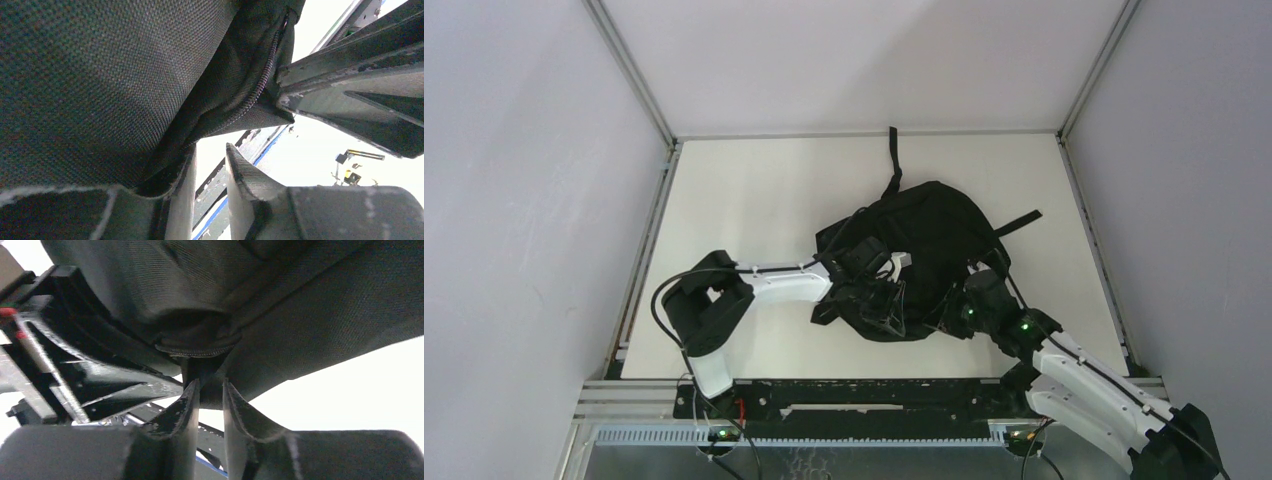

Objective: Pack the student bag
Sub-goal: Adjust the student bag at the center of the board.

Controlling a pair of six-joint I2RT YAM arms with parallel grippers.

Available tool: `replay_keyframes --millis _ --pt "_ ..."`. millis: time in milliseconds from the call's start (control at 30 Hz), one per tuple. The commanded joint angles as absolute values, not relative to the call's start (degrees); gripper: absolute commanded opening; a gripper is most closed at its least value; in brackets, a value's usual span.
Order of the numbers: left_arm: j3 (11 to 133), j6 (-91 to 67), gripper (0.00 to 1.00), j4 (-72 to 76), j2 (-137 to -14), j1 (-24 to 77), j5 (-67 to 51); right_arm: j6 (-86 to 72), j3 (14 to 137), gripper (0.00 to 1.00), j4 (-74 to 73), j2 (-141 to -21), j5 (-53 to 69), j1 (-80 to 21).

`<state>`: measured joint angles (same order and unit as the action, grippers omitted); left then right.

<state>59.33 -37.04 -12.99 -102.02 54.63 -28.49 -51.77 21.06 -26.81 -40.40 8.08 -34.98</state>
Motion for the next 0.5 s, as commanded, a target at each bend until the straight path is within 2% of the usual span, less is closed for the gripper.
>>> replay_keyframes --millis 0,467 --pt "59.33 -35.16 0.32 -12.83 -101.12 54.84 -28.11 -53.21 21.53 0.27 -30.27 -40.57 2.85 -36.77" --pt "62.75 -36.57 0.31 -12.09 -98.54 54.84 -30.81 -56.55 14.19 0.17 -33.05 -35.64 2.33 -37.61"
